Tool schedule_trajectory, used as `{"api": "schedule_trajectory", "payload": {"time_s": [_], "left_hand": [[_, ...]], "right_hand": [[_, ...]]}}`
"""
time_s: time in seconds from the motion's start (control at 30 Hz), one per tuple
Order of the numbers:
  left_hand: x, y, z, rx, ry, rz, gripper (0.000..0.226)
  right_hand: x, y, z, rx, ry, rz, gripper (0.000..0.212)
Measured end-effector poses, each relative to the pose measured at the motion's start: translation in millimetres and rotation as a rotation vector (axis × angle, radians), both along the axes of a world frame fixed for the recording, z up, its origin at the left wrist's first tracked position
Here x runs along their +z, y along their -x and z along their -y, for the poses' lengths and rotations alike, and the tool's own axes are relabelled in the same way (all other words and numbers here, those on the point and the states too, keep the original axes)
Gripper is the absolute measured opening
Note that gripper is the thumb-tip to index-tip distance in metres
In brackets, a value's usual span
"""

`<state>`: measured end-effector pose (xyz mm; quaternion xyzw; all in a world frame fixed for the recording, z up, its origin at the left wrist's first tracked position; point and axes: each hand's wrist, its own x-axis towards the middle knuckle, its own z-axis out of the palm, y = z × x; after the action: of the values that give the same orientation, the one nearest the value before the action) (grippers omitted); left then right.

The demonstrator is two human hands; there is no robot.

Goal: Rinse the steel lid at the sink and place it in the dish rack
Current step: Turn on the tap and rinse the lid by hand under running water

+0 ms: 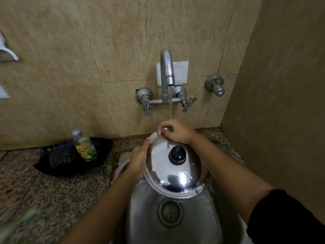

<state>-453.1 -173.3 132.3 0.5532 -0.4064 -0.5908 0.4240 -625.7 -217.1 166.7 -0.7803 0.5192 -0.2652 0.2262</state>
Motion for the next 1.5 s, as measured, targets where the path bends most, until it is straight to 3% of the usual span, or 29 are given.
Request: {"api": "schedule_trajectory", "payload": {"time_s": [0.1,0.17,0.23,0.3,0.37,0.4,0.57,0.67,0.9,1.0,1.13,1.27,1.33,1.43,1.5], "left_hand": [[2.6,-1.0,0.2,0.029,0.032,0.024,0.037],[-0.6,0.3,-0.6,0.079,0.037,0.012,0.037],[-0.7,3.5,-6.3,0.145,0.044,0.014,0.037],[-4.3,6.8,-9.9,0.134,0.066,-0.005,0.039],[-5.0,7.9,-10.8,0.102,0.078,-0.022,0.038],[-3.3,7.2,-11.0,0.116,0.071,-0.003,0.039],[-6.7,6.2,-3.9,0.371,-0.036,-0.049,0.043],[-7.4,7.6,-0.9,0.464,-0.103,-0.068,0.046],[0.5,23.5,8.5,0.502,-0.100,-0.025,0.058],[3.7,32.6,7.8,0.469,-0.084,-0.041,0.052],[8.9,45.9,7.3,0.453,-0.036,-0.045,0.047],[10.7,52.4,5.3,0.389,0.042,0.009,0.049],[7.9,53.8,1.2,0.339,0.101,0.030,0.048],[8.8,55.2,-4.2,0.291,0.124,0.015,0.049],[7.9,45.4,-5.8,0.306,0.077,-0.045,0.047]], "right_hand": [[-13.6,-1.6,-5.7,-0.015,0.061,0.043,0.017],[-27.2,6.4,-10.3,-0.187,0.075,0.153,0.015],[-35.0,12.5,-11.4,-0.324,0.177,0.094,0.016],[-32.6,9.3,-11.1,-0.170,0.208,0.000,0.008],[-22.9,4.6,-12.6,0.045,0.140,-0.014,0.014],[-19.7,6.9,-13.3,0.048,0.096,0.003,0.017],[-44.2,31.4,-26.8,-0.574,0.146,0.106,0.021],[-57.4,27.7,-38.0,-0.721,0.085,0.084,0.031],[-55.2,6.7,-61.0,-0.558,0.098,-0.145,0.046],[-54.3,14.4,-66.0,-0.596,0.111,-0.165,0.046],[-45.9,12.6,-63.4,-0.658,0.140,-0.074,0.043],[-17.7,8.9,-43.8,-0.751,-0.115,0.250,0.041],[-9.3,-1.0,-31.9,-0.693,-0.134,0.022,0.043],[-10.1,-40.0,-30.1,-0.566,0.018,-0.488,0.048],[-16.9,-60.1,-50.7,-0.359,0.200,-0.559,0.047]]}}
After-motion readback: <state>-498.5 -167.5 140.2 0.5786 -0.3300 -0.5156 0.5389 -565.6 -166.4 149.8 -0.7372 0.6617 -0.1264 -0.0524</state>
